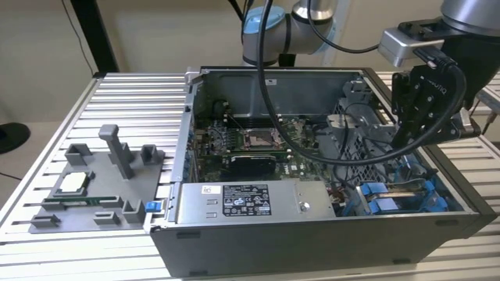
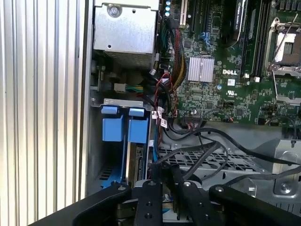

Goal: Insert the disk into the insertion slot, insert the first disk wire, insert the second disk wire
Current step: 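Insert the first disk wire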

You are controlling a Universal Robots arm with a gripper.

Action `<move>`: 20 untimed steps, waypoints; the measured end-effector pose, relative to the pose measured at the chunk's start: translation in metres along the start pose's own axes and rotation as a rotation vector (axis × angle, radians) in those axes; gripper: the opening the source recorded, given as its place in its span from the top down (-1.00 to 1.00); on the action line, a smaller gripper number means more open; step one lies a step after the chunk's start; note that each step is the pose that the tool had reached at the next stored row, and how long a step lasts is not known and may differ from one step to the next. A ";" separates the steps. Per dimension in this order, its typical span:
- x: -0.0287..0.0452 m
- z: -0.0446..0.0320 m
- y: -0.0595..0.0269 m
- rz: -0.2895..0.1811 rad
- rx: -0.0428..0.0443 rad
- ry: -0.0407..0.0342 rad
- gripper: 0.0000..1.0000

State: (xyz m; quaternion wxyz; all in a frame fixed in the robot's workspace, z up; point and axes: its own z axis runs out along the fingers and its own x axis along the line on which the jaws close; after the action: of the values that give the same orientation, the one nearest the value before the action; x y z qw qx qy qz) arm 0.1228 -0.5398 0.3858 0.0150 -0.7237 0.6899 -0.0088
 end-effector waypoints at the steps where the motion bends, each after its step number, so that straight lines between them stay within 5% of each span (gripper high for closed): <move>1: 0.0000 0.0001 0.0000 0.000 0.0000 -0.0001 1.00; 12: 0.0210 0.0039 0.0011 0.001 -0.0045 -0.0002 1.00; 20: 0.0252 0.0143 -0.0014 0.002 -0.0045 -0.0002 1.00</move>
State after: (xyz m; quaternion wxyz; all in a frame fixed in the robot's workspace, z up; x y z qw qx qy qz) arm 0.1258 -0.5648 0.3713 0.0135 -0.7229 0.6908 -0.0072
